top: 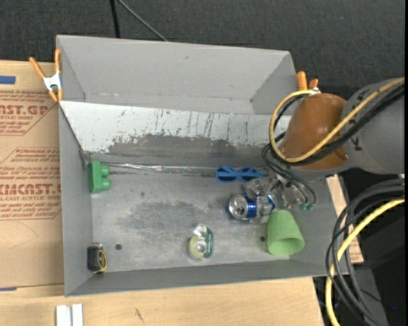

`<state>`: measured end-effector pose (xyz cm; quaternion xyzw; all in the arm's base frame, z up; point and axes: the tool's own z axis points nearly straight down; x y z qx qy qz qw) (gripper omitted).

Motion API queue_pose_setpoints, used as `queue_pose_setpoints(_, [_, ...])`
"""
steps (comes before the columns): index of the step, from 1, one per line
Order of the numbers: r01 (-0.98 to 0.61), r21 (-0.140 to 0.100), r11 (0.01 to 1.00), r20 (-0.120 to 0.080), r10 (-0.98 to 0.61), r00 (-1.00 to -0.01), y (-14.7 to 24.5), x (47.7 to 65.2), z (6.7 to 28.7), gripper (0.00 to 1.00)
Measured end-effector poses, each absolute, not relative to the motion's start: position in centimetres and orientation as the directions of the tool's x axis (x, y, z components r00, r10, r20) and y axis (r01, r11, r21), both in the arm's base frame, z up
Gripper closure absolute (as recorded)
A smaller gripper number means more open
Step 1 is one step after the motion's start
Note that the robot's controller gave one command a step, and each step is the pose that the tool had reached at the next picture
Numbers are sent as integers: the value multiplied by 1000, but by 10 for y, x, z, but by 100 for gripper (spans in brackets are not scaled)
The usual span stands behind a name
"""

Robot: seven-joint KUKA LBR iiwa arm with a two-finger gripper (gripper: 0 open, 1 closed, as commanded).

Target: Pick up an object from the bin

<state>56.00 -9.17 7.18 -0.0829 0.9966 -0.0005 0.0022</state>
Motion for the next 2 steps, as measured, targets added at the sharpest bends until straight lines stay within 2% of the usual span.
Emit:
queue_pose_setpoints(1, [6, 1, 1000, -5, 6, -1000, -73, 539, 141, 100])
queue_pose_setpoints(2, [1, -2, 1000, -14, 1, -1000, -78, 596, 231, 100])
